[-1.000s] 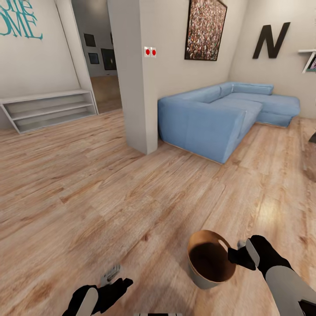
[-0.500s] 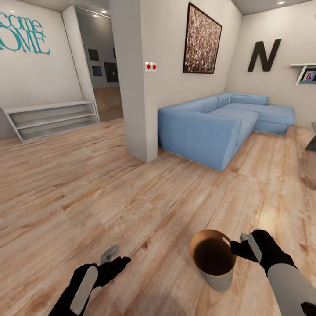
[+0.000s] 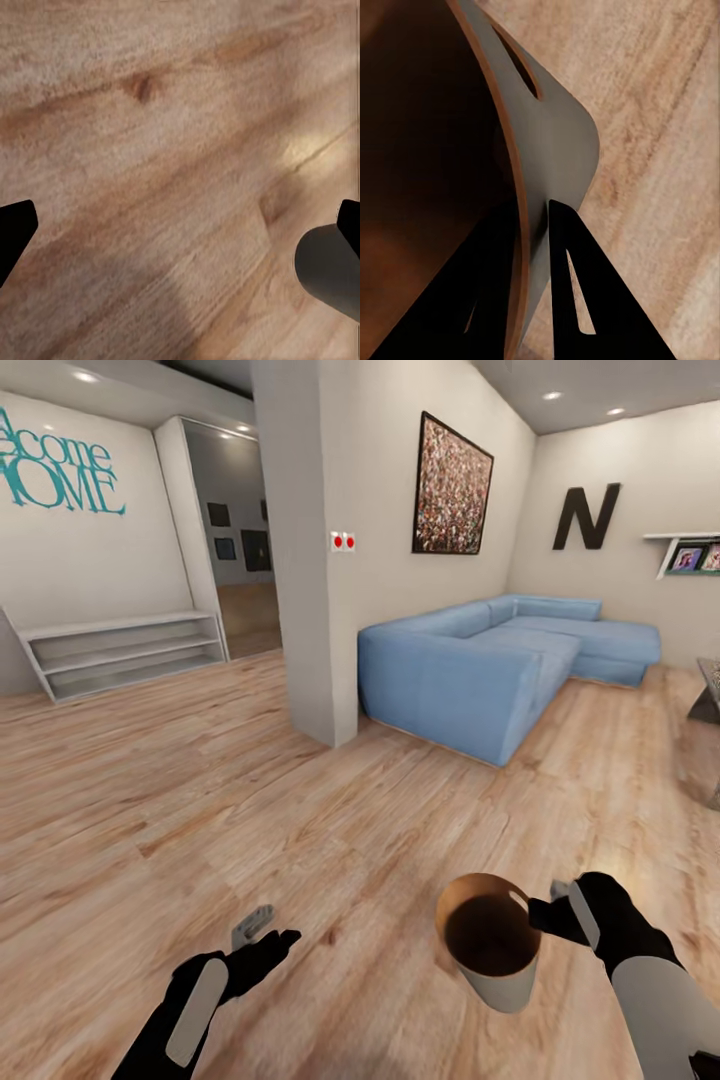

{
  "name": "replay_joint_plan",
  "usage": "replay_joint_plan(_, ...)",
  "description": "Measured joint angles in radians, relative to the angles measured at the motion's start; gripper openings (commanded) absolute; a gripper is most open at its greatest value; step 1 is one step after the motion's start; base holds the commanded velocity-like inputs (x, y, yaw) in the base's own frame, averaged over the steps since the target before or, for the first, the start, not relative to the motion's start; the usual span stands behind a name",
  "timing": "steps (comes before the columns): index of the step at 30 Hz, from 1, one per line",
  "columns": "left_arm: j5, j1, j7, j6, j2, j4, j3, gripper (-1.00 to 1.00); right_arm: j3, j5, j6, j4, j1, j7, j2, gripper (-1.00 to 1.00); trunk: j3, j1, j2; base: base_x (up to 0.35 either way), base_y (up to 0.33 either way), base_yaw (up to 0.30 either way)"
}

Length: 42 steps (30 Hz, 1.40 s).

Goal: Put the three can of soda from the living room inside the tash can in the kitchen.

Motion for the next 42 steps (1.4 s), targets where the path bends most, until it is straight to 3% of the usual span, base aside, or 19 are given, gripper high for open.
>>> replay_joint_plan(3,0.002,0.002,-0.001,-0.005,0.000,0.000,0.000,1.00,-0.001,-0.008,0.004,-0.010,0.001,0.001,-0.001,-1.00,0.012,-0.001,0.001,0.000,0.000,-0.215)
replay_joint_plan(7,0.003,0.009,-0.002,-0.005,0.000,-0.001,0.000,1.00,-0.001,0.015,0.021,-0.026,0.002,0.001,-0.003,-1.00,0.027,-0.003,0.002,0.000,0.000,-0.271)
replay_joint_plan(22,0.003,0.011,0.004,-0.009,-0.001,0.012,0.000,1.00,-0.004,0.002,0.025,-0.069,0.008,0.002,-0.003,-1.00,0.085,-0.010,0.005,0.000,0.000,-0.291)
replay_joint_plan(35,0.001,0.011,0.004,-0.009,-0.002,0.030,-0.002,1.00,-0.005,0.004,0.025,-0.071,0.008,0.003,-0.005,-1.00,0.126,-0.060,0.096,0.000,0.000,-0.292)
replay_joint_plan(38,0.000,0.011,0.005,-0.009,-0.003,0.031,-0.002,1.00,-0.005,-0.018,0.026,-0.069,0.009,0.004,-0.023,-1.00,0.135,-0.071,0.117,0.000,0.000,-0.292)
replay_joint_plan(42,-0.001,0.012,0.004,-0.009,-0.004,0.032,-0.003,1.00,-0.006,0.013,0.025,-0.071,0.009,0.002,-0.031,-1.00,0.138,-0.075,0.124,0.000,0.000,-0.292)
